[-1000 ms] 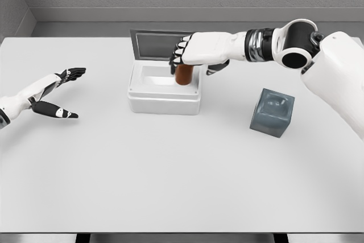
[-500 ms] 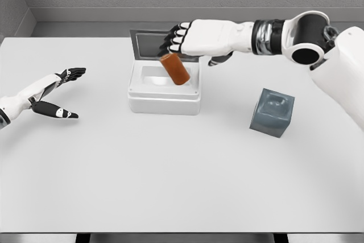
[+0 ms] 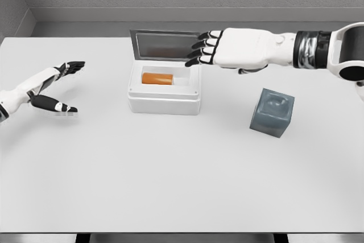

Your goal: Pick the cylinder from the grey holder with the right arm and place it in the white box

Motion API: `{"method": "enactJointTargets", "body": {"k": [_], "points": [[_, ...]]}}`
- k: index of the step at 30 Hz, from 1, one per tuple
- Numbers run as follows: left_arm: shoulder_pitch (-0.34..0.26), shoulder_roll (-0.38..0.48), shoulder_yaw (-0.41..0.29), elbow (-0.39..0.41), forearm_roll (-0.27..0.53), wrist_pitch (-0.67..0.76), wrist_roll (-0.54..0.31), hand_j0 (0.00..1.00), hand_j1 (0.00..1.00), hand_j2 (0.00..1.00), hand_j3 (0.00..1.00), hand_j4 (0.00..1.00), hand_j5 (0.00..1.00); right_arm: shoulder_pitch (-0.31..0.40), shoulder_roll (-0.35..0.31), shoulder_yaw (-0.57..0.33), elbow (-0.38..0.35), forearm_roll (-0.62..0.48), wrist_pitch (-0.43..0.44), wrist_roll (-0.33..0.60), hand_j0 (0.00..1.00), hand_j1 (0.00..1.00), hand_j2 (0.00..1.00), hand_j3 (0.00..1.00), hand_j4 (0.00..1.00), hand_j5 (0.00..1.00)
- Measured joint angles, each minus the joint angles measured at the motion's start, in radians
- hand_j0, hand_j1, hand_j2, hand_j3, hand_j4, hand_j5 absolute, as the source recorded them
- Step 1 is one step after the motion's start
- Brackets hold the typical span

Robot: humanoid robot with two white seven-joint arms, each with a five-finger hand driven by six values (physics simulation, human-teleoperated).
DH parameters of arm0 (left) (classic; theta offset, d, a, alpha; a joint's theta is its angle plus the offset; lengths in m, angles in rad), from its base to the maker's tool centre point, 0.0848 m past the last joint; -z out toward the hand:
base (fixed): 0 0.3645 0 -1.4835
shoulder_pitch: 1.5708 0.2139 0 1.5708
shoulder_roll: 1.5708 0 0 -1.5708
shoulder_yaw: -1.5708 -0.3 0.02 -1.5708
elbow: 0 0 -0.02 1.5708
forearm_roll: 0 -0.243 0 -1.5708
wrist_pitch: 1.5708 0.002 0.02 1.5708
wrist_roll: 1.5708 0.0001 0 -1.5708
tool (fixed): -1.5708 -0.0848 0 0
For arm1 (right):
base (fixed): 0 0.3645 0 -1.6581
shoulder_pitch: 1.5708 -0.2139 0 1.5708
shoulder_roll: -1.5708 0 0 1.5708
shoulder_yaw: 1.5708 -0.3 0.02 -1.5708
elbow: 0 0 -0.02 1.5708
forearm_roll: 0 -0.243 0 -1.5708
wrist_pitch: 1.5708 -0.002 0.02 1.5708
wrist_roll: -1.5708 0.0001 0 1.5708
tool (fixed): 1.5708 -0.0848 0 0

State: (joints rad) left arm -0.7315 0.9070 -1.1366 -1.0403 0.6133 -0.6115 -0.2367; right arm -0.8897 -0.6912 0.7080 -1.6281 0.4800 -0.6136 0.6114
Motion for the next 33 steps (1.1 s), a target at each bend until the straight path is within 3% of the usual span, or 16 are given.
{"method": "enactJointTargets", "body": {"k": [4,8,12,17,30,33], "points": [[-0.116,-0.060,0.001,0.000,0.010,0.000,-0.012,1.00,1.00,1.00,1.00,1.00,1.00,0.005,-0.018,-0.003,-0.003,-0.005,0.000,0.000,1.00,1.00,1.00,1.00,1.00,1.00],[-0.177,-0.133,0.002,0.006,0.054,0.024,-0.019,1.00,1.00,1.00,1.00,1.00,1.00,0.005,-0.027,-0.004,-0.004,-0.007,0.000,0.000,1.00,1.00,1.00,1.00,1.00,1.00],[-0.195,-0.209,0.007,0.029,0.098,0.083,-0.037,1.00,1.00,1.00,1.00,1.00,1.00,0.005,-0.031,-0.005,-0.004,-0.008,0.000,0.000,1.00,1.00,1.00,1.00,1.00,1.00],[-0.203,-0.280,0.017,0.114,0.127,0.130,-0.088,1.00,1.00,1.00,1.00,1.00,1.00,0.006,-0.032,-0.003,-0.004,-0.008,0.000,0.000,1.00,1.00,1.00,1.00,1.00,1.00],[-0.204,-0.320,0.048,0.173,0.129,0.141,-0.137,1.00,1.00,1.00,1.00,1.00,1.00,0.077,-0.108,-0.120,0.016,-0.011,0.000,0.000,1.00,1.00,1.00,1.00,1.00,1.00],[-0.204,-0.348,0.085,0.216,0.122,0.141,-0.182,1.00,1.00,1.00,1.00,1.00,1.00,0.084,-0.110,-0.127,0.018,-0.011,0.000,0.000,1.00,1.00,1.00,1.00,1.00,1.00]]}}
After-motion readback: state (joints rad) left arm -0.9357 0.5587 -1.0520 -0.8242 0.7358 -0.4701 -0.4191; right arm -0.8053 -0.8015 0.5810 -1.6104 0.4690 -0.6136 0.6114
